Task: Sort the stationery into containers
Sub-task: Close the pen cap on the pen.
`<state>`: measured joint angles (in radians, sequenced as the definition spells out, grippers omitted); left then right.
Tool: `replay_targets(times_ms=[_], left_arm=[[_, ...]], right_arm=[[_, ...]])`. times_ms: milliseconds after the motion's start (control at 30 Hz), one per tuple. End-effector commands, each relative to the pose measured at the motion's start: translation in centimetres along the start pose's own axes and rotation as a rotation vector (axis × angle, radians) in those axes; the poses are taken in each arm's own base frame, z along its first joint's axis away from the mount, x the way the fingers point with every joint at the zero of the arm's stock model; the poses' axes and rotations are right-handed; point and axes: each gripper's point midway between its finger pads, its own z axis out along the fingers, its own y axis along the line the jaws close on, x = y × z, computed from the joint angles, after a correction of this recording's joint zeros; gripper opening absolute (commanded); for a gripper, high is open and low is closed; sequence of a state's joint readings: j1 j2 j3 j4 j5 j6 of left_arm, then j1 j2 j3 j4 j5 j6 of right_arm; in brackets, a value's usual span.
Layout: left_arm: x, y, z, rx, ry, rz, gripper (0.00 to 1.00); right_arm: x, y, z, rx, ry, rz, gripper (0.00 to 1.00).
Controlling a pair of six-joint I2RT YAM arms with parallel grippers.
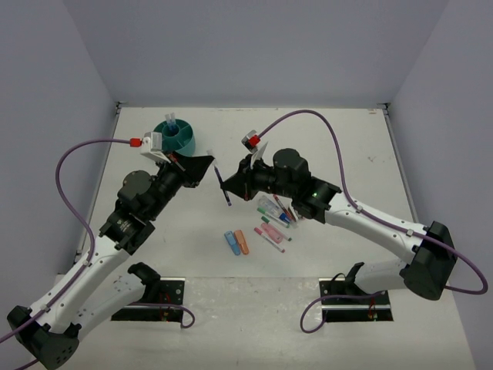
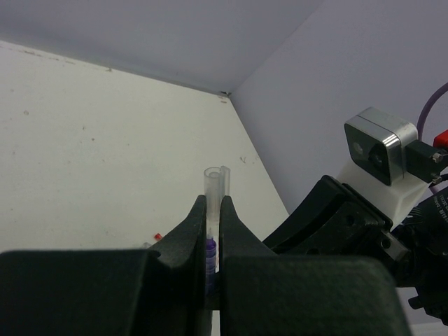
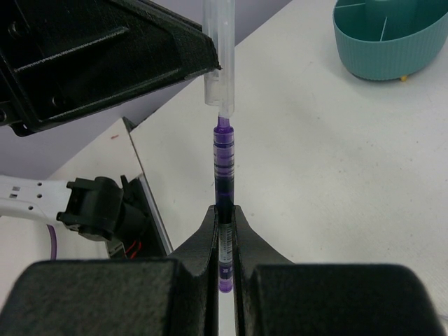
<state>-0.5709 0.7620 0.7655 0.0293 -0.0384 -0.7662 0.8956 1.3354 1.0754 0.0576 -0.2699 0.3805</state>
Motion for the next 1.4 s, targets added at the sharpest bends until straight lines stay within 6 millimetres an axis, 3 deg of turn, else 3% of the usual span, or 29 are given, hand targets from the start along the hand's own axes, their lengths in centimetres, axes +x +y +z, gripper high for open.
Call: replay_targets(times_ms=[0,367,867,967,1067,1167,1367], left_arm=[[-0.4,-0.8,0.0,0.043,-0.02,0.003,0.0],[0.0,-0.9,-0.1,0.053,-0.006,-0.004,0.0],[1.0,-2.0,-0.3,0.124,0.045,0.011,0.0],[0.8,-2.4,-0.4,0.143,0.044,0.024,0.0],[0.4,-2.9,-0.5,0.158,0.037,0.034,0.16],[-0.1,-3.4,-0.7,0.171,0.036,0.055,0.25],[-0.6,-3.8,-0.9,0.178,0.02,0.069,0.24]], right_arm=[[-3.3,0.6,-0.3,0.006,-0.077,-0.024,0.0],[-4.8,1.0,-0.5,0.0,-0.109,-0.021,0.0],[-10.6,2.3,-0.9,-0.003,-0.196,-0.054,0.0],[-11.0,2.5,-1.3,-0.009,-0.228,-0.062,0.0],[-10.6,2.8,-1.6,-0.044,-0.257,-0.097,0.0],[-10.1,2.9,-1.9,-0.061,-0.273,-0.115,0.0],[-9.7,3.4,-2.1,-0.093,-0.264,-0.135,0.0]])
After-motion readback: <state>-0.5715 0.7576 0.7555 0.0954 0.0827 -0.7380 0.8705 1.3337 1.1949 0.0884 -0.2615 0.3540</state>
